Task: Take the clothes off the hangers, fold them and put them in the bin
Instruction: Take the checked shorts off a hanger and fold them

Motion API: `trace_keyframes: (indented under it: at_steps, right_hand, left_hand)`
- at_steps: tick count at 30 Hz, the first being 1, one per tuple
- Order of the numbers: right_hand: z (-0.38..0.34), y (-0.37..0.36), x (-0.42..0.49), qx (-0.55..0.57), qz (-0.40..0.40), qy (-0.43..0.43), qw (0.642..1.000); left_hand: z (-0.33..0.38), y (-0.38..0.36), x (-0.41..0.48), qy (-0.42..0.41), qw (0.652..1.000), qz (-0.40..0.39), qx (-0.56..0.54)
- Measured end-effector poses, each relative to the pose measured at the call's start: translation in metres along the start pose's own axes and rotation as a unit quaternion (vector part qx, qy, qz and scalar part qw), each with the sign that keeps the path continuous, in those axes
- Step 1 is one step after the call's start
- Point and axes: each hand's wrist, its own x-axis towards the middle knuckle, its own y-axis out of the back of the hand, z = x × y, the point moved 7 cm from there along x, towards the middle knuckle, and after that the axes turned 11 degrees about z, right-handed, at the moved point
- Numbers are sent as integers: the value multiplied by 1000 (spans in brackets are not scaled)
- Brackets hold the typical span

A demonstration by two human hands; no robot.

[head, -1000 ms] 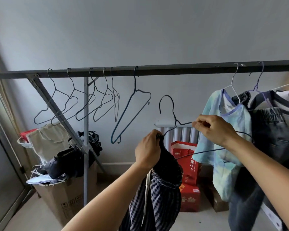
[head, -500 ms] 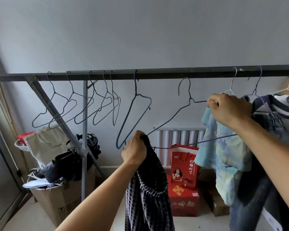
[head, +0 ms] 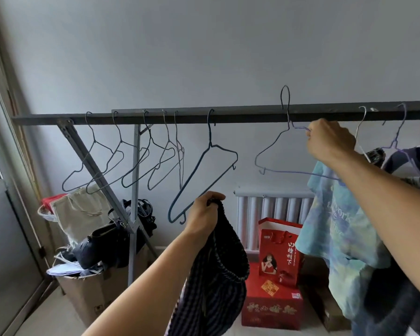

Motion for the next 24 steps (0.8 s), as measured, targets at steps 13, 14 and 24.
trace_keyframes:
  at_steps: [13,14,24]
  right_hand:
    - [-18,-33,-63,-77,0,73,994]
    - [-27,-32,-74,-70,42,122,989]
    - [-76,-68,-227,245,-101,341,902]
  left_hand:
    - [20,23,-2,59,991,-22,-118]
    - [20,23,-3,62,991,-22,-120]
    - [24,32,-22,72,989,-12,-130]
